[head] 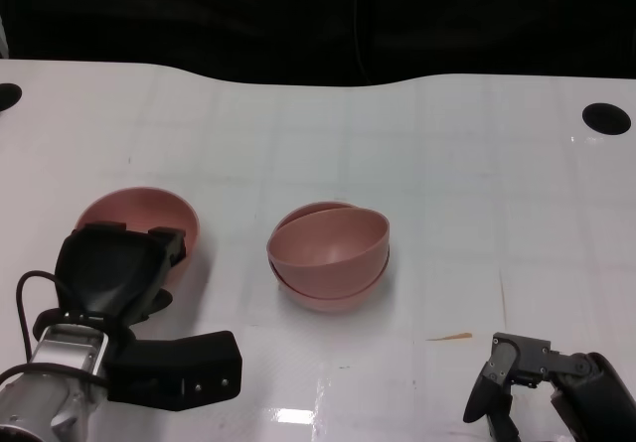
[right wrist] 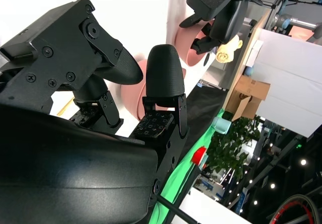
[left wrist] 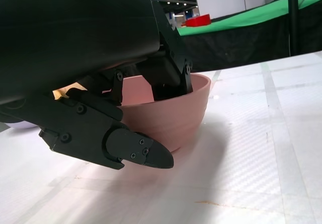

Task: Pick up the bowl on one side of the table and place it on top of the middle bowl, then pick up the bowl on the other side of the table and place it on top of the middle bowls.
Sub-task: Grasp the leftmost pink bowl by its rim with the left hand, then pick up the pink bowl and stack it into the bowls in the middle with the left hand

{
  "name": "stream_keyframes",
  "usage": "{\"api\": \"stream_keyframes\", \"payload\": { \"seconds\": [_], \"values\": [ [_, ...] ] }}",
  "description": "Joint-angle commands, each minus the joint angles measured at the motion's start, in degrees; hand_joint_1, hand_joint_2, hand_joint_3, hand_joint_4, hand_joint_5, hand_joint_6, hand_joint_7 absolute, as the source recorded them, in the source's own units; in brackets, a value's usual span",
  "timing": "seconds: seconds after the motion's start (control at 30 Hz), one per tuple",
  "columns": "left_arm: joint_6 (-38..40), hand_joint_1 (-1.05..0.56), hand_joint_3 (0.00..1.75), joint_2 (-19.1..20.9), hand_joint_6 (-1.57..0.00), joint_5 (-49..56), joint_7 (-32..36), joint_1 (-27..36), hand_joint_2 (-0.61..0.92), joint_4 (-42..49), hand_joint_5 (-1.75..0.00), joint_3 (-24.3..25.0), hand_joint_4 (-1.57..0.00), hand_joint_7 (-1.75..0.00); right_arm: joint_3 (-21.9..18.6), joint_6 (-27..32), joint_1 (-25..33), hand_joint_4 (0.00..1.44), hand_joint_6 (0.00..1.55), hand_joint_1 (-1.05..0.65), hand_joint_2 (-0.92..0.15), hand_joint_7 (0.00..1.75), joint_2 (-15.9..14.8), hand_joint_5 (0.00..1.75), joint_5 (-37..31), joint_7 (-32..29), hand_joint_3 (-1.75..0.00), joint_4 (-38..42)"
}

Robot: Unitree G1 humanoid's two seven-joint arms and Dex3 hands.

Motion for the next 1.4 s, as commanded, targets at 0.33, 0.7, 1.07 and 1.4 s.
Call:
{"api": "stream_keyframes", "payload": {
  "seconds": [0.33, 0.7, 1.07, 1.4],
  "values": [
    [-1.1, -0.22, 0.19, 4.1, -0.65, -0.9, 2.2, -0.2, 0.88, -7.3, -1.75, 0.6, -0.85, -1.65, -0.8, -0.3, 0.4, 0.88, 0.8, -0.14, -0.36, 1.41, 0.0, 1.75, 0.1, -0.5, -1.45, -0.2],
    [0.2, -0.24, 0.24, 7.4, -0.62, -1.6, -7.6, 2.4, 0.89, -25.5, -1.75, 2.8, -0.83, -1.72, -0.9, -1.0, 0.2, 0.88, 0.81, -0.13, -0.37, 1.42, 0.1, 1.75, -0.3, -0.8, -1.44, 0.3],
    [-1.2, -0.27, 0.73, 6.9, -0.65, -3.9, -14.3, 3.2, 0.7, -35.1, -1.75, 5.1, -0.88, -1.75, -0.7, -0.1, 0.2, 0.88, 0.81, -0.14, -0.36, 1.42, 0.1, 1.75, -0.2, -0.8, -1.45, -0.1],
    [-5.9, -0.26, 0.82, 6.5, -0.67, -5.7, -19.2, 2.2, 0.66, -38.1, -1.75, 4.9, -0.85, -1.74, -0.7, 0.1, 0.4, 0.89, 0.8, -0.14, -0.36, 1.42, 0.3, 1.75, -0.4, -0.9, -1.45, -0.5]
  ]
}}
